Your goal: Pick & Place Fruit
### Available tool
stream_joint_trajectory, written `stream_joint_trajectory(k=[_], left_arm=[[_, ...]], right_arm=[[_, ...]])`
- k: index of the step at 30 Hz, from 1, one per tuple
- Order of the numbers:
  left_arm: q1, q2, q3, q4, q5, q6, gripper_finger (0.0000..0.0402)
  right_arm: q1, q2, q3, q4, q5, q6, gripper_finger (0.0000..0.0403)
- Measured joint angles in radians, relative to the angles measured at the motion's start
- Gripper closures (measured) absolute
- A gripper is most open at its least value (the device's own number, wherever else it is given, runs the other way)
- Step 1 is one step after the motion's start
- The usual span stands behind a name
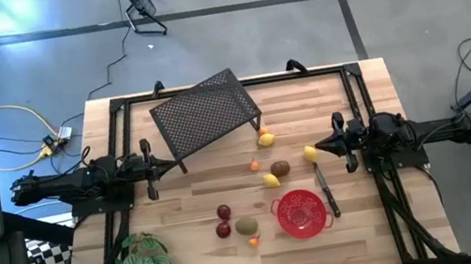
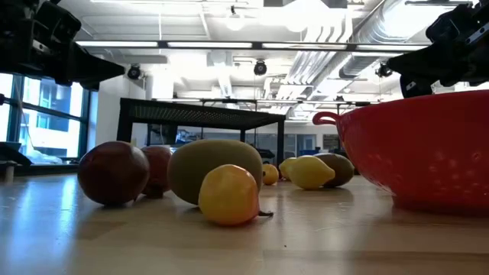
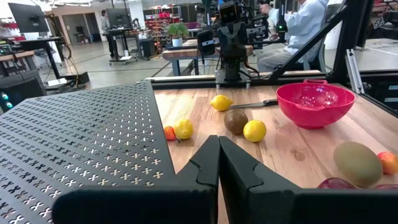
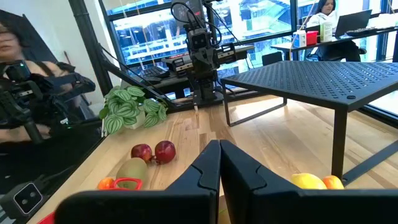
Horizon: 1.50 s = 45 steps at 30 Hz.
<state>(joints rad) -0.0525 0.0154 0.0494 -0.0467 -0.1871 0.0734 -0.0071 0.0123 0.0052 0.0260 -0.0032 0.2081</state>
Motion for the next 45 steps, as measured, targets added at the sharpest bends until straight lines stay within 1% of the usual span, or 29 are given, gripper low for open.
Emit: stream_joint_trajectory(k=[25, 27, 30, 32, 45], left_arm=[[0.0, 0.0, 0.0, 0.0, 0.0, 0.0, 0.0402], [0.0, 0.0, 0.0, 0.002, -0.001, 0.029, 0.0402], [0.0, 0.0, -0.001, 0.011, -0.002, 0.14, 0.0402], [0.0, 0.0, -0.002, 0.021, -0.003, 0.18, 0.0402], [0.0, 0.0, -0.002, 0.033, -0.003, 0.184, 0.0402]], right_arm=[[0.0, 0.0, 0.0, 0.0, 0.0, 0.0, 0.04], [0.0, 0.0, 0.0, 0.0, 0.0, 0.0, 0.04], [0.0, 0.0, 0.0, 0.0, 0.0, 0.0, 0.04], [0.0, 0.0, 0.0, 0.0, 0.0, 0.0, 0.04], [0.0, 0.0, 0.0, 0.0, 0.0, -0.003, 0.04]])
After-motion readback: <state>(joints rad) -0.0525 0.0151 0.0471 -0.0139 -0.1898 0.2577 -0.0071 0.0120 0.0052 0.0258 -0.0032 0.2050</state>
